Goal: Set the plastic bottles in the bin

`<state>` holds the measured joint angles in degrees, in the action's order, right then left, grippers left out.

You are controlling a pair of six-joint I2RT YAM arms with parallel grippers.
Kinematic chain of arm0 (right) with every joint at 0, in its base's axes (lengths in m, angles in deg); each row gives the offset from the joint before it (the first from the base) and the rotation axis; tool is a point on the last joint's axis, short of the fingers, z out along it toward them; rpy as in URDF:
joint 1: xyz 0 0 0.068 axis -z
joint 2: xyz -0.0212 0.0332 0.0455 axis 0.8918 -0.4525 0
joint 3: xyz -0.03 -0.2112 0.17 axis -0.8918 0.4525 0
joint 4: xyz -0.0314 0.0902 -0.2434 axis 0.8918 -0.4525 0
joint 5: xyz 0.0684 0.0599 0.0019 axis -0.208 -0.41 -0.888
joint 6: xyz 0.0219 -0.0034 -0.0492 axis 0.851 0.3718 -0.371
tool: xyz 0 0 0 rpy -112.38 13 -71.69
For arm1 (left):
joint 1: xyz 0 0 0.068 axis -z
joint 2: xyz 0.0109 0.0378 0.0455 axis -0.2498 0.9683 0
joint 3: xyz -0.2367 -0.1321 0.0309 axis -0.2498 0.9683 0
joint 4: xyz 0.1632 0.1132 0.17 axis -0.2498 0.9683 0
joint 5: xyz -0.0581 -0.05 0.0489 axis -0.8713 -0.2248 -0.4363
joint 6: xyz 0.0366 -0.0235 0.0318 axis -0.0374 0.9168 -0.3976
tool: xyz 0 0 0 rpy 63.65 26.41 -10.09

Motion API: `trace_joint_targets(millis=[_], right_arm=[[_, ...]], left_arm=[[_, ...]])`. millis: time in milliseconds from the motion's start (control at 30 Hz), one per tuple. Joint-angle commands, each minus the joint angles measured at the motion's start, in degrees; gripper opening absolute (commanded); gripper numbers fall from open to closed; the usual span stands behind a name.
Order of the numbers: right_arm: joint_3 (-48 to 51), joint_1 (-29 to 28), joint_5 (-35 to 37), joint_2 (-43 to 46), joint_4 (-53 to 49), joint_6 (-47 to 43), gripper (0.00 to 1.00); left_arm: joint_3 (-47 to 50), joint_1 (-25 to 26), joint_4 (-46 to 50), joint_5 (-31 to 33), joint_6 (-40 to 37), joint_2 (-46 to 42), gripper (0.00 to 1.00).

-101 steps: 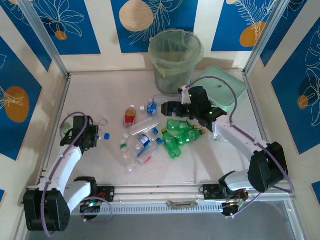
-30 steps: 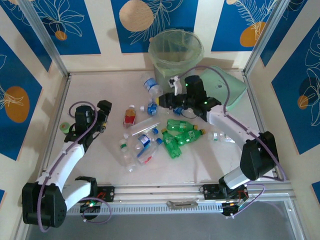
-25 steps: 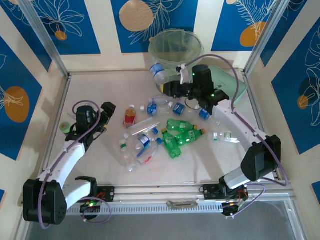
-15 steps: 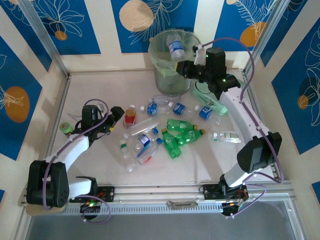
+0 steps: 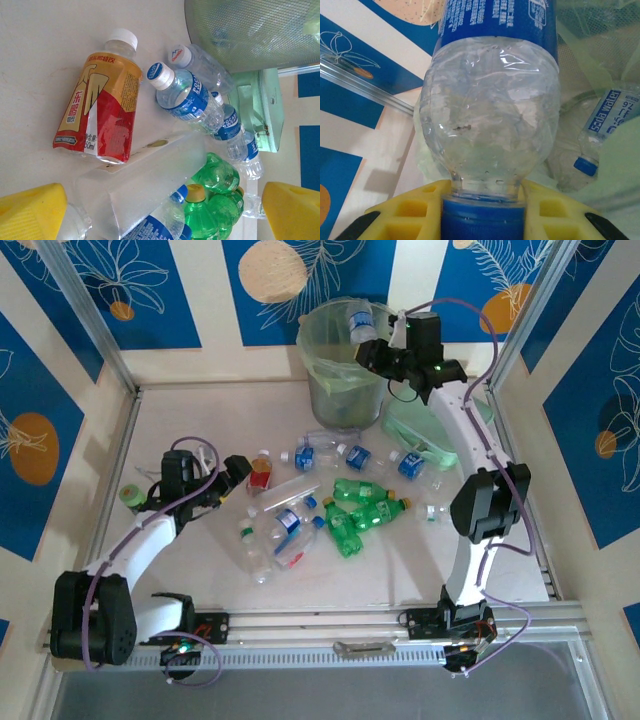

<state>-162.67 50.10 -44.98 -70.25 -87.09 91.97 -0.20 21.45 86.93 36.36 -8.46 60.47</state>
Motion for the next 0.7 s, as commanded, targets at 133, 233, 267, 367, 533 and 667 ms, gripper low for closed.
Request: trace_joint_targets(millis=[133, 233, 267, 367, 533, 667], right_arm=[[-4.24, 0.01, -1.01, -2.19, -2.36, 1.73, 0.35], [-4.50, 0.00, -0.81, -1.98, -2.32, 1.69, 0.44], [-4.64, 0.07, -0.78, -1.88, -2.33, 1.59, 0.46], [-4.94, 0.00, -0.65, -1.46, -2.37, 1.29, 0.52], [-4.88, 0.06, -0.72, -0.47, -2.47, 0.79, 0.57], [-2.75, -0.39, -0.51, 2.25, -1.70, 0.20, 0.57]], left_arm=[[-0.84, 0.40, 2.21, -0.38, -1.99, -1.98, 1.00], [-0.78, 0.40, 2.23, -0.33, -1.91, -1.91, 1.00], [-0.75, 0.40, 2.09, -0.27, -1.84, -1.82, 1.00], [-0.86, 0.40, 1.59, -0.34, -1.43, -1.70, 1.00], [-0.72, 0.44, 1.15, -0.35, -0.82, -1.68, 1.00], [-0.65, 0.49, 1.40, -0.07, -0.85, -1.98, 1.00]])
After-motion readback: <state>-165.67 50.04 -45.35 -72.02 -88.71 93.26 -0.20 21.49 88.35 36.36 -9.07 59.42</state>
